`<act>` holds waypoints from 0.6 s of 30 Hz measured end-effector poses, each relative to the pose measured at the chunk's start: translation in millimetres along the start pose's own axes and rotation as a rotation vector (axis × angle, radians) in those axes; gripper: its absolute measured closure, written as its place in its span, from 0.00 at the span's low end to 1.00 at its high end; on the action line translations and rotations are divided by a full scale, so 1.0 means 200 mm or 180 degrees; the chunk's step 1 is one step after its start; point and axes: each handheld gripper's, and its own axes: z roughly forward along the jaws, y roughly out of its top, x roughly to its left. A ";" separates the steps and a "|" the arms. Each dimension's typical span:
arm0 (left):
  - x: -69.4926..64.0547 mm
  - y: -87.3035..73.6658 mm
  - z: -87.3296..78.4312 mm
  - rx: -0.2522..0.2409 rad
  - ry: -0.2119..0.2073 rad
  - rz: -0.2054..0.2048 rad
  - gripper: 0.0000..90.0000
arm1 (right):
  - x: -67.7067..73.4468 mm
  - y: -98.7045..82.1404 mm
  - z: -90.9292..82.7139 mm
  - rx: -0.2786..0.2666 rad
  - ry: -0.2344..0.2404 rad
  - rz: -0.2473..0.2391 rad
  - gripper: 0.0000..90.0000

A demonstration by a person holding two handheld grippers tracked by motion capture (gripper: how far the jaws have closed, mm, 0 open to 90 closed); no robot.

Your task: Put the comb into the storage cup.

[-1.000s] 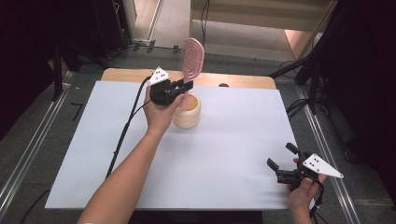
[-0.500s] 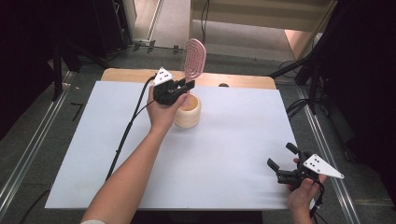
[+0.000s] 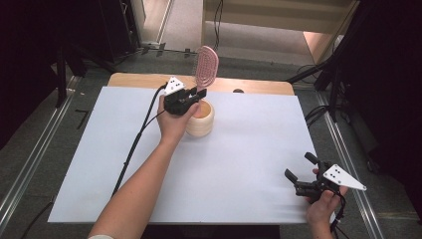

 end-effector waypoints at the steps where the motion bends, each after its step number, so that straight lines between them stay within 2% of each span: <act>1: 0.00 -0.01 0.00 -0.0005 0.0002 -0.0005 0.79 | 0.00 0.00 0.00 0.0001 -0.0001 0.0001 0.00; 18: 0.02 -0.07 0.01 0.0067 0.0041 -0.0022 0.79 | 0.00 0.00 0.00 0.0017 -0.0005 -0.0009 0.00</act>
